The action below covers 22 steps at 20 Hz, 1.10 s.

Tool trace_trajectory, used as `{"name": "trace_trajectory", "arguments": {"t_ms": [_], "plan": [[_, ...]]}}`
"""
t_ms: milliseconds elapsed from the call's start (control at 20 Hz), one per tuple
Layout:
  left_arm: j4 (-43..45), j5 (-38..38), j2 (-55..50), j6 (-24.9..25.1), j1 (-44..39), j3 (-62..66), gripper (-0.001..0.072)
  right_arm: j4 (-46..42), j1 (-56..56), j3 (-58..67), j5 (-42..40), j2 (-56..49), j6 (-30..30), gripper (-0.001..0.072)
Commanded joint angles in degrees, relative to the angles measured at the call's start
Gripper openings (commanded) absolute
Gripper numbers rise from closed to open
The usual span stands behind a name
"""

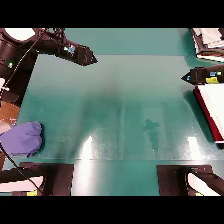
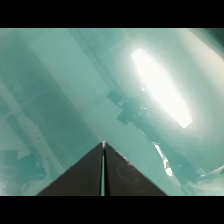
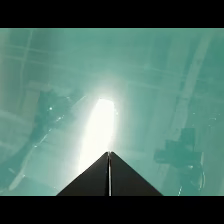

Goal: Fold the shirts.

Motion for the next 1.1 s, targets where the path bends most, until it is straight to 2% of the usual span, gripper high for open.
{"name": "trace_trajectory", "arguments": {"t_ms": [0, 800, 950, 1050], "plan": [[0.00, 0.00, 0.00, 0.02, 0.00, 0.00, 0.0031, 0.04, 0.04, 0.07, -0.20, 0.04, 0.00, 0.0012], [0.37, 1.75, 0.13, 0.07, 0.42, 0.09, 0.0031, 0.09, 0.04, 0.07, 4.61, 0.07, 0.02, 0.0012], [5.27, -9.20, 1.90, 0.02, 5.77, 0.24, 0.0030, 0.13, 0.04, 0.07, 4.57, 0.07, 0.02, 0.0011], [9.20, -12.63, 6.25, -0.31, 12.04, -2.23, 0.0030, 0.11, 0.04, 0.07, 4.87, 0.09, 0.02, 0.0012]]}}
